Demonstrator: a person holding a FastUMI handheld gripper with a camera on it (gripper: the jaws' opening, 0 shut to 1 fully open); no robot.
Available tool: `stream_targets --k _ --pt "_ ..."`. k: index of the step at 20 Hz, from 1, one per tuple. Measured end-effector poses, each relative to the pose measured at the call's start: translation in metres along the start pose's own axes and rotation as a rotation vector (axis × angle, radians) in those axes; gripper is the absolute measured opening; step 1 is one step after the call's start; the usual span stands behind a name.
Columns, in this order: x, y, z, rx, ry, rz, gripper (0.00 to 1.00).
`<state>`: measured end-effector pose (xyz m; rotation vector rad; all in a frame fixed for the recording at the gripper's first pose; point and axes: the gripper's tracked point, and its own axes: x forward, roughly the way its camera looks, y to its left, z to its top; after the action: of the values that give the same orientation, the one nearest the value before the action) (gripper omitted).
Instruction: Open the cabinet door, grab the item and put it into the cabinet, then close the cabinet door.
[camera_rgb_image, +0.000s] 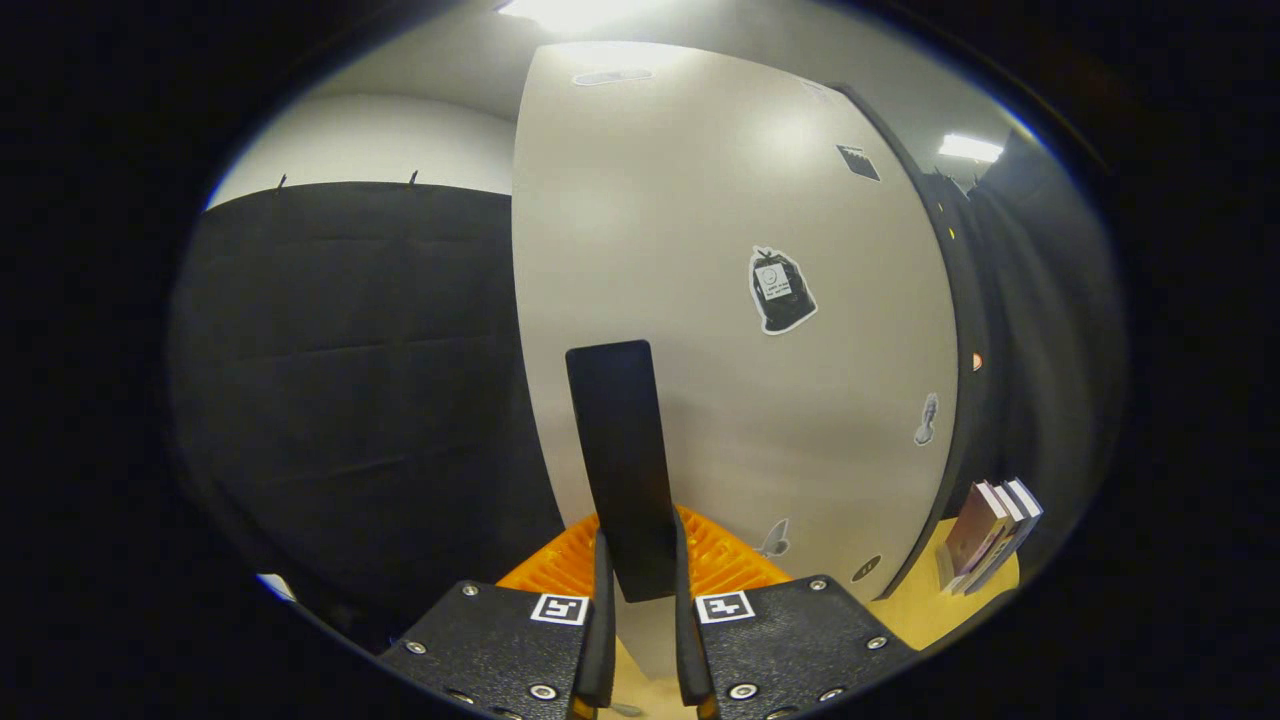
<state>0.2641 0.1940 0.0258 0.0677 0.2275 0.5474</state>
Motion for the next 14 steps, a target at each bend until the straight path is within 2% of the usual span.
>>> stream_targets --k 14 --pt "-0.019 -0.014 0.004 0.000 -0.043 -0.088 0.25"
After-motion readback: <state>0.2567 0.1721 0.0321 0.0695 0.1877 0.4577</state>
